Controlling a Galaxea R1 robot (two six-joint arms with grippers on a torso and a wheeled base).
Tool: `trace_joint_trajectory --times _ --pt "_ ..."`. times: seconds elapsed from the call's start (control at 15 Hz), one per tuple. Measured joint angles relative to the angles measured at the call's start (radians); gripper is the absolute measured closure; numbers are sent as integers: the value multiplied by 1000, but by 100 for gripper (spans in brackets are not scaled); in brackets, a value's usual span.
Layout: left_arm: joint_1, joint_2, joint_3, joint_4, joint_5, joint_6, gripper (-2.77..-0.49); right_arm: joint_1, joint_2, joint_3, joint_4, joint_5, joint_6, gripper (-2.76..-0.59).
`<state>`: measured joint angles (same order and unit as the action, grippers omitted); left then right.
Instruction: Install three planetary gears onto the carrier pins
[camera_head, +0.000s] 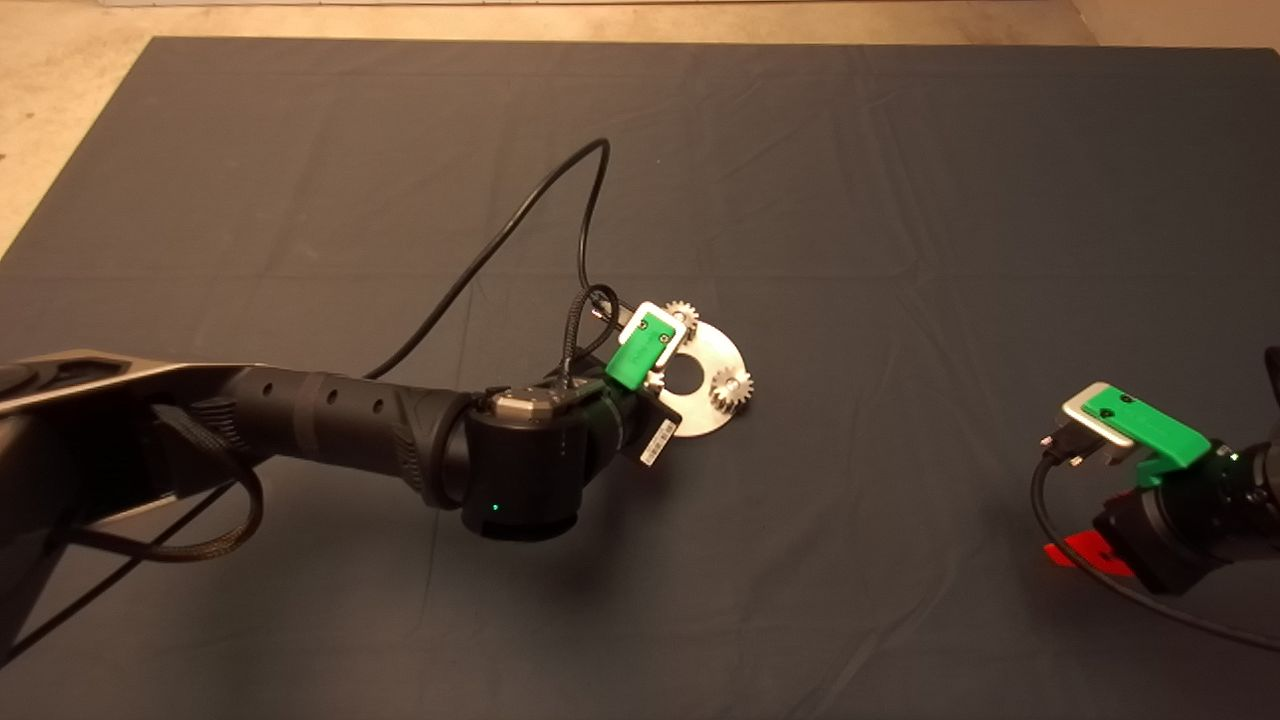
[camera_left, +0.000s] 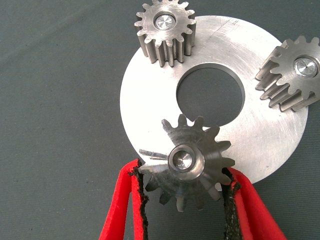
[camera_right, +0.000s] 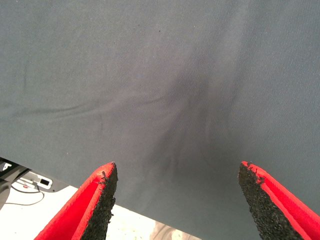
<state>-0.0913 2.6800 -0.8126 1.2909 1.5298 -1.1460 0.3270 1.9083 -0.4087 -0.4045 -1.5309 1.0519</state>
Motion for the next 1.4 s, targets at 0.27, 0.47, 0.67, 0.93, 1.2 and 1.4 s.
trace_joint_trajectory --times 0.27,0.47,0.67,0.93,1.2,1.4 --pt "11 -4 3 3 -1 0 -65 0 0 0 0 0 0 -178" --pt "11 -4 4 4 -1 0 -65 0 0 0 0 0 0 -178" --pt "11 -3 7 3 -1 0 -65 0 -3 0 0 0 -1 -178" --pt "14 -3 10 4 -1 0 -65 0 -3 0 0 0 -1 -178" --pt "14 -1 10 4 1 1 -65 0 -3 0 0 0 -1 -178" --pt "14 -1 10 4 0 2 -65 0 -12 0 0 0 -3 -178"
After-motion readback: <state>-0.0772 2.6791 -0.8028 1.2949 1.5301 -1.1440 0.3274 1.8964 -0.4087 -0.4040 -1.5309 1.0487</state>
